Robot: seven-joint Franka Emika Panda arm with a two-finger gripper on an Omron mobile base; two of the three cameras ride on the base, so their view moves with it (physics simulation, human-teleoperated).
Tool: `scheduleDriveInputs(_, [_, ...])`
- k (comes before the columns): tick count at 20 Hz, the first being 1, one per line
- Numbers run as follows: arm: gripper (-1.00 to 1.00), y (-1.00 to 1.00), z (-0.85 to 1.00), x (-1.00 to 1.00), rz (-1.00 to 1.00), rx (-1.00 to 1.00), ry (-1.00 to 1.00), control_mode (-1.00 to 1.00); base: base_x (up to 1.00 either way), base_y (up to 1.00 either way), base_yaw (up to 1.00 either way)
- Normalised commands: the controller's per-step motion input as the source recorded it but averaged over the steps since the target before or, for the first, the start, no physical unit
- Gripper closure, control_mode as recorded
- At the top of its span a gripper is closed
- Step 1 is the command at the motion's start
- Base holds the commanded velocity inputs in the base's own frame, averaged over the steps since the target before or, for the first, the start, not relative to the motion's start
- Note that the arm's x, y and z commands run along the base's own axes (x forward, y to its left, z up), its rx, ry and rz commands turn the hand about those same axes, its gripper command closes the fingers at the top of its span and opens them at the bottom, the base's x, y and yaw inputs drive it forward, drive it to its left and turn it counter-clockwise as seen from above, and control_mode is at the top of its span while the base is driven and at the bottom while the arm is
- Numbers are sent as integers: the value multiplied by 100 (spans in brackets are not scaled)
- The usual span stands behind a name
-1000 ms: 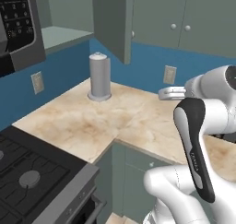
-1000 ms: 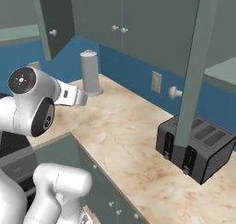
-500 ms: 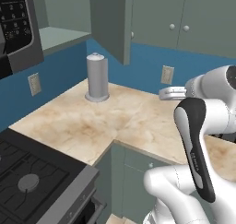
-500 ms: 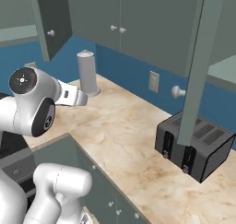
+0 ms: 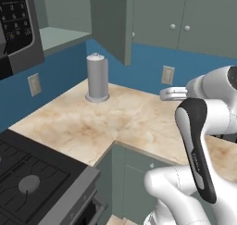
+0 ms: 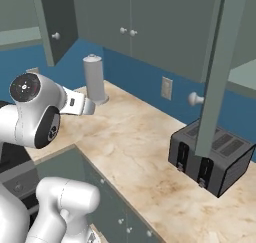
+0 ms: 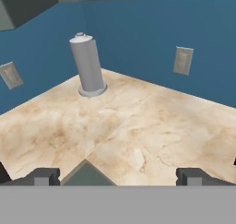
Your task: Close all open cabinet doors.
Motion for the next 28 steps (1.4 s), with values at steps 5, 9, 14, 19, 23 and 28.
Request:
scheduleDriveInputs(5, [-100,0,0,0,0,0,0,100,16,28,-2])
scheduleDriveInputs(9, [-100,0,0,0,0,0,0,100,13,17,0])
scheduleDriveInputs(14, [-100,0,0,0,0,0,0,100,0,0,0])
scheduleDriveInputs(19, [-100,0,0,0,0,0,0,100,0,0,0])
scheduleDriveInputs(23, [-100,0,0,0,0,0,0,100,0,0,0])
scheduleDriveInputs(28, [-100,0,0,0,0,0,0,-100,0,0,0])
